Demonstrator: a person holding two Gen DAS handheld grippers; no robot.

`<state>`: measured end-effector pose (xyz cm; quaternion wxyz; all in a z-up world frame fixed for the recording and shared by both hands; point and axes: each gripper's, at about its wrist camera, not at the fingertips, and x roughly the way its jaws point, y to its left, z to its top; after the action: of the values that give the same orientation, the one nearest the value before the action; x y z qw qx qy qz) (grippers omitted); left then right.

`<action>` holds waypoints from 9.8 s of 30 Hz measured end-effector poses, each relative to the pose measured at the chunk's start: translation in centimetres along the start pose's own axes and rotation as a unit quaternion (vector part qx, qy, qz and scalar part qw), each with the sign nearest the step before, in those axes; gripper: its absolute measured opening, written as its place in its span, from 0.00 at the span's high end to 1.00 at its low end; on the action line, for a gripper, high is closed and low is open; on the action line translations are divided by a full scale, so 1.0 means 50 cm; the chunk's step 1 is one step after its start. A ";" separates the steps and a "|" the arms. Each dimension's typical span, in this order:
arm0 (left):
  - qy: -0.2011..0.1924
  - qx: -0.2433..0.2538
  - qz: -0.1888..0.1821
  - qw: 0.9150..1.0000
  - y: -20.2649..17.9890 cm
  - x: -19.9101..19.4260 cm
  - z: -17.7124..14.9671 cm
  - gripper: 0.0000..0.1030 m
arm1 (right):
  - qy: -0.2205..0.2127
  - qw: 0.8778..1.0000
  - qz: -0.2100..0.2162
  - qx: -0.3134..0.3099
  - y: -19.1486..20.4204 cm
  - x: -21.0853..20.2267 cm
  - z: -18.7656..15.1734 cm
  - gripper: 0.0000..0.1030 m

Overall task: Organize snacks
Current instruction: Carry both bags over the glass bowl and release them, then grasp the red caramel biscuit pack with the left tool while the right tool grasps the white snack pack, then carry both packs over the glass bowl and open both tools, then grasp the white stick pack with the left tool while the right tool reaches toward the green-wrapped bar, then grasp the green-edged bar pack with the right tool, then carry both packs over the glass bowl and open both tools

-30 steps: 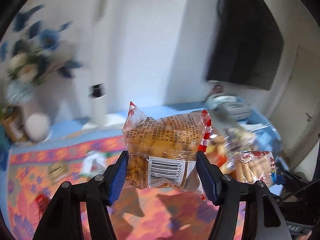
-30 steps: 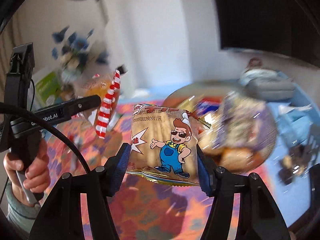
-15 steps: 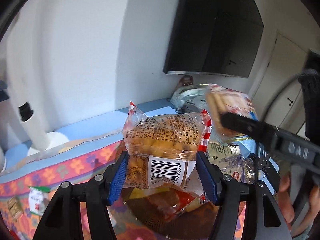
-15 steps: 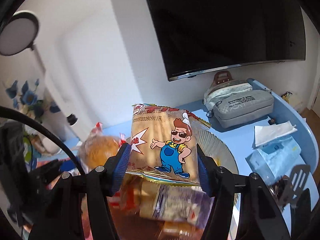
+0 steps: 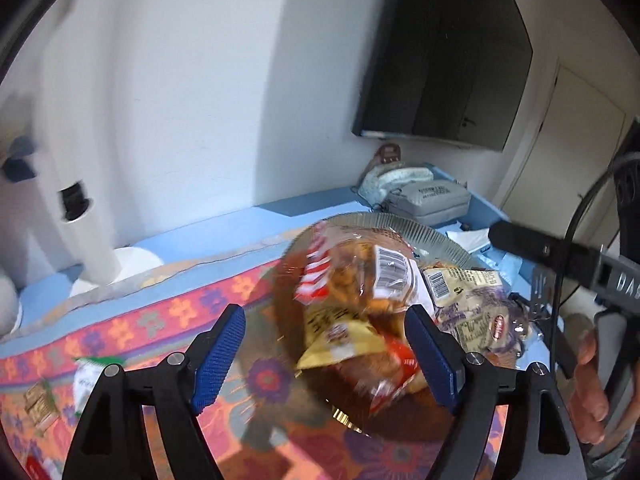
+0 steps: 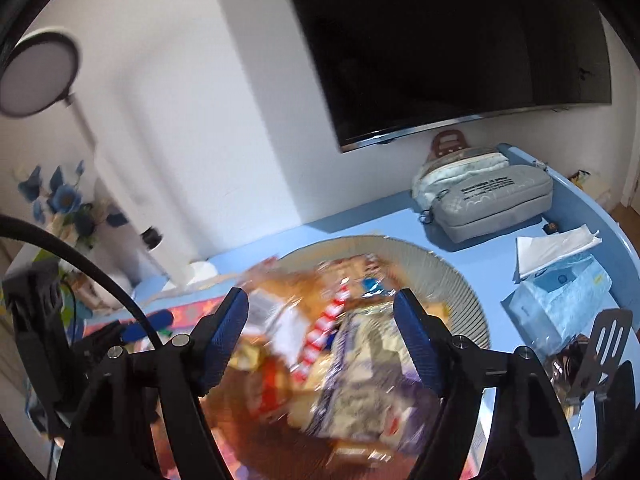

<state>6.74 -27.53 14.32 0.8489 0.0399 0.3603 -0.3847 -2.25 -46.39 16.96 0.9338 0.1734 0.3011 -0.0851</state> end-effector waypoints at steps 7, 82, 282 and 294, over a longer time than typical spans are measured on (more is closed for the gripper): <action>-0.032 -0.051 0.023 0.998 0.091 -0.172 -0.070 0.23 | 0.013 0.997 0.041 -0.068 0.127 -0.037 -0.056 0.27; 0.016 -0.289 0.215 0.933 0.560 -0.263 -0.399 0.62 | 0.130 0.977 -0.011 -0.167 0.578 0.428 -0.253 0.50; 0.020 -0.153 0.184 0.971 0.342 -0.287 -0.419 0.83 | 0.176 0.933 0.141 -0.281 0.430 0.131 -0.393 0.59; 0.000 -0.037 0.103 0.994 0.061 -0.216 -0.229 0.83 | 0.091 0.984 0.082 -0.129 0.176 -0.081 -0.306 0.59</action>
<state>-2.65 -14.72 12.17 0.8850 0.0458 0.3681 -0.2814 -11.35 -32.30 10.13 0.9210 0.0826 0.3778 0.0470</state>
